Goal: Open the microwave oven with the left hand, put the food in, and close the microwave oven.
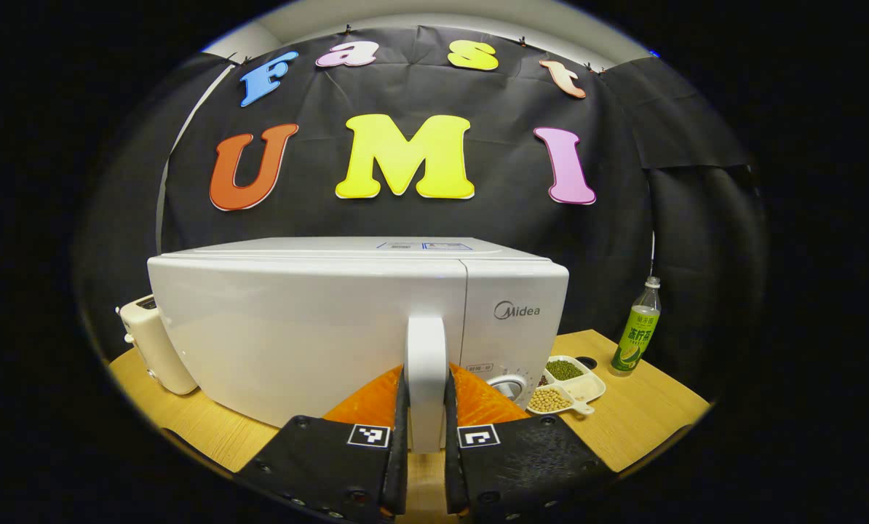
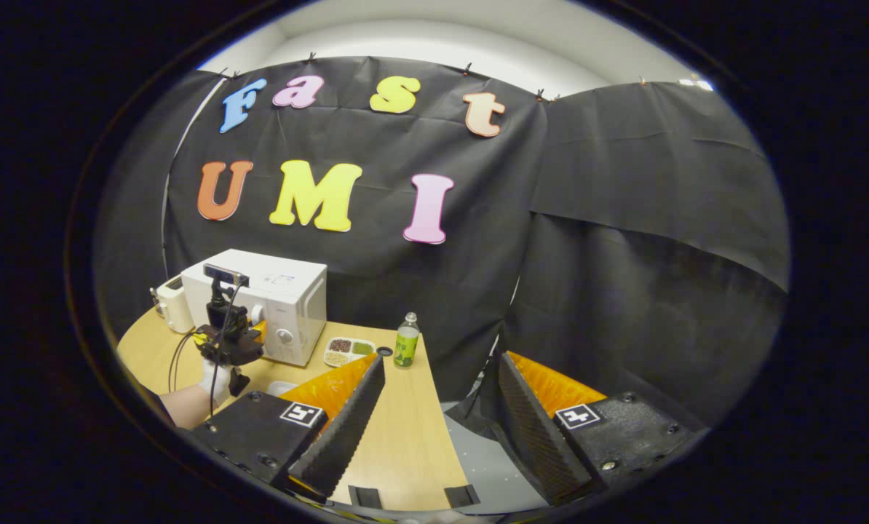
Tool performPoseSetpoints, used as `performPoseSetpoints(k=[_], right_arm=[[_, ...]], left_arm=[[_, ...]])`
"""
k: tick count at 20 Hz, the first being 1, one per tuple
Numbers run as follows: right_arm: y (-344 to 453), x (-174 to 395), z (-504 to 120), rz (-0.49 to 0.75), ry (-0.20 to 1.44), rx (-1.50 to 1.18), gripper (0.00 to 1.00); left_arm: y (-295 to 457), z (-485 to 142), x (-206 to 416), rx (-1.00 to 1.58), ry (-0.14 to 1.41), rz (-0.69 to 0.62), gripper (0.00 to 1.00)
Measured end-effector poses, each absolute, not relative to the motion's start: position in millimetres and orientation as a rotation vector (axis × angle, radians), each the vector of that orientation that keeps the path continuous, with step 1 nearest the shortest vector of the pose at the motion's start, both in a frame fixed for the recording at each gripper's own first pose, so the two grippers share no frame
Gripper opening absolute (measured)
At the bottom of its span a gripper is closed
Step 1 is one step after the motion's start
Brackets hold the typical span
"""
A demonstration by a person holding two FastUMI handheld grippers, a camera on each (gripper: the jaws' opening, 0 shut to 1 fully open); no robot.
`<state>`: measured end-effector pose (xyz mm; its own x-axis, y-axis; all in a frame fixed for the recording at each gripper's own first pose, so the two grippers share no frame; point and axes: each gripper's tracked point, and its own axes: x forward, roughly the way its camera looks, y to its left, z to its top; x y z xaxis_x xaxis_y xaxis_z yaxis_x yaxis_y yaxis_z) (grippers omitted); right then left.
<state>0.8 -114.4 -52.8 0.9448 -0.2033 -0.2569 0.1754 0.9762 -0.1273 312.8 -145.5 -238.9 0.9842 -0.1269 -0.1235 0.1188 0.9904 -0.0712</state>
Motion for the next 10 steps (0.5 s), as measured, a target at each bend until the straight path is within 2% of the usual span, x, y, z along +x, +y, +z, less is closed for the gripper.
performPoseSetpoints(k=[2,3,4,7,8,10], right_arm=[[-110,1,-54,-0.176,0.28,-0.101,1.0],[-110,2,-54,-0.173,0.278,-0.101,1.0],[-109,2,-51,-0.17,0.272,-0.102,0.97],[-102,2,-49,-0.154,0.264,-0.099,0.97],[-99,3,-46,-0.148,0.26,-0.095,1.0],[-94,5,-43,-0.14,0.25,-0.102,1.0]], left_arm=[[-149,-242,314,-0.093,0.138,-0.124,0.19],[-148,-239,315,-0.08,0.141,-0.124,0.06],[-145,-239,311,-0.079,0.144,-0.127,0.06],[-148,-240,305,-0.109,0.173,-0.165,0.06],[-147,-242,301,-0.089,0.19,-0.171,0.06],[-141,-241,281,-0.054,0.16,-0.188,0.06]])
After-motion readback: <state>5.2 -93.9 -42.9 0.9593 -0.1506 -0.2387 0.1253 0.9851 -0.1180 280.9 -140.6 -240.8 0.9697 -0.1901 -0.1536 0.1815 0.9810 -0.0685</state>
